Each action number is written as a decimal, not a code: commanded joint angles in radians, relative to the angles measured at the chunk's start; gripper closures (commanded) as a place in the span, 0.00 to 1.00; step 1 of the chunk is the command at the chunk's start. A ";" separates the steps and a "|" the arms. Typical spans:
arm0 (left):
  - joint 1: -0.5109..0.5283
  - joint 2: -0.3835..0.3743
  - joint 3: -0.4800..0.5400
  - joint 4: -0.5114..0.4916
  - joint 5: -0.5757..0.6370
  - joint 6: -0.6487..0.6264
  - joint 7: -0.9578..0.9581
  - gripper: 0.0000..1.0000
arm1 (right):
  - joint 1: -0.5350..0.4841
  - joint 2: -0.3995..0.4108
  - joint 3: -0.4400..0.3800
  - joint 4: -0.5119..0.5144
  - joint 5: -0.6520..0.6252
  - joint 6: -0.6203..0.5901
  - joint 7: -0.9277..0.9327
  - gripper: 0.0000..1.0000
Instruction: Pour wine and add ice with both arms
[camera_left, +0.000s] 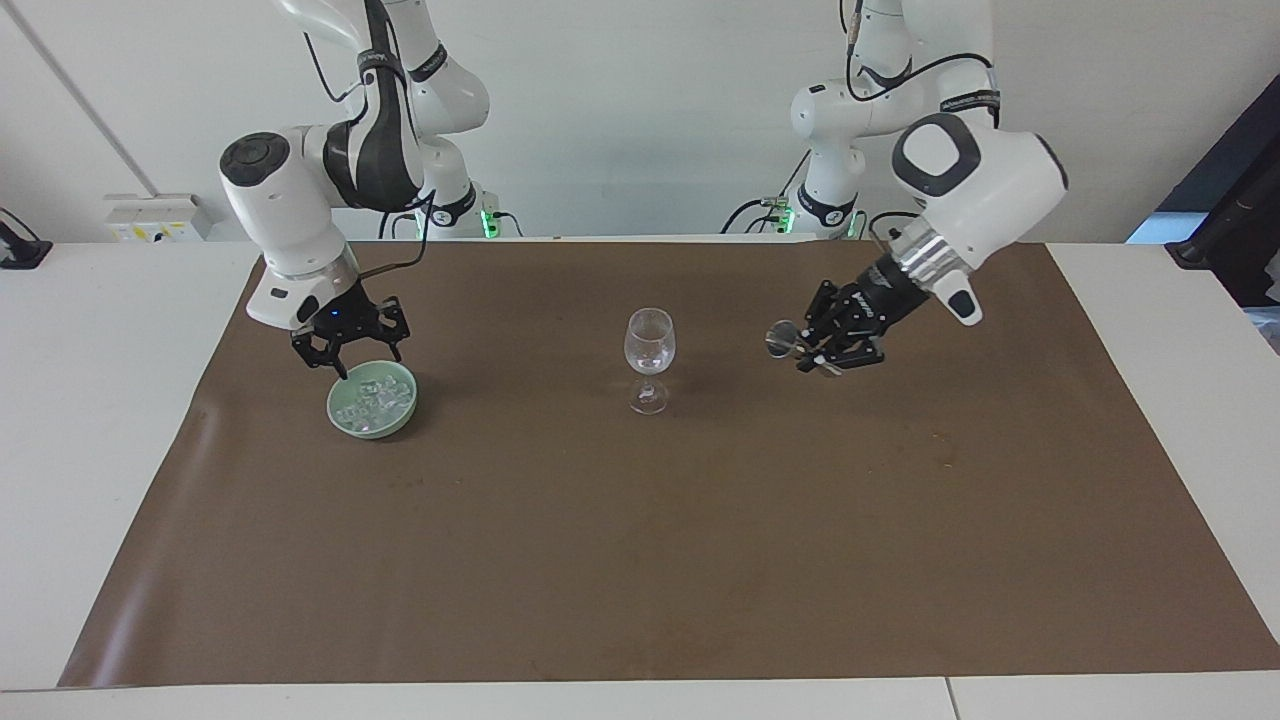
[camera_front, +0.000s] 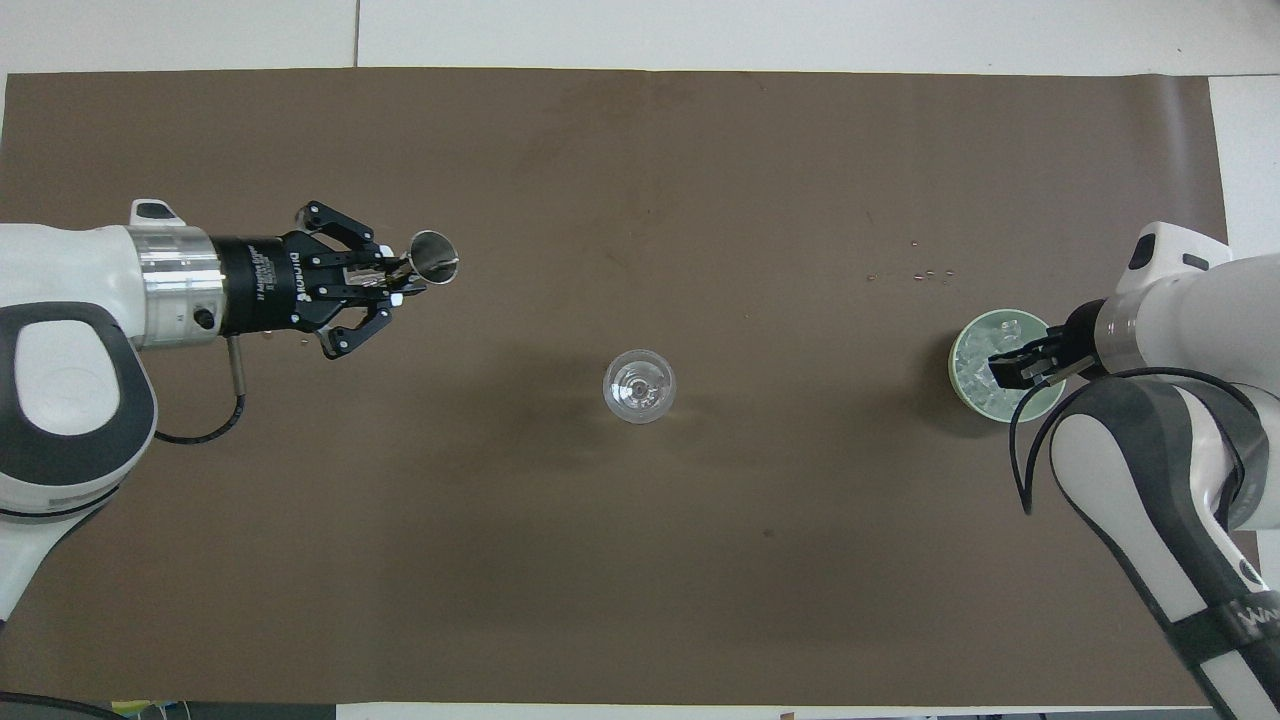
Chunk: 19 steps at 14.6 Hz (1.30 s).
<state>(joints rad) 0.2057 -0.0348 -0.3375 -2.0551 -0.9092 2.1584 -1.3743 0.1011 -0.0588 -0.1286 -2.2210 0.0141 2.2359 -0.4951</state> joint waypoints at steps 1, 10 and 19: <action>0.081 0.024 -0.009 -0.005 -0.069 -0.038 0.075 1.00 | -0.027 -0.006 0.003 -0.055 0.009 0.068 -0.071 0.33; 0.261 0.101 -0.006 -0.086 -0.324 -0.104 0.310 1.00 | -0.021 0.031 0.003 -0.118 0.053 0.159 -0.088 0.38; 0.428 0.345 -0.006 -0.089 -0.481 -0.333 0.676 1.00 | -0.020 0.051 0.003 -0.149 0.053 0.212 -0.091 0.44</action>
<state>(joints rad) 0.5996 0.2699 -0.3360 -2.1603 -1.3656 1.8728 -0.7699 0.0854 0.0019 -0.1286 -2.3437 0.0405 2.4200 -0.5469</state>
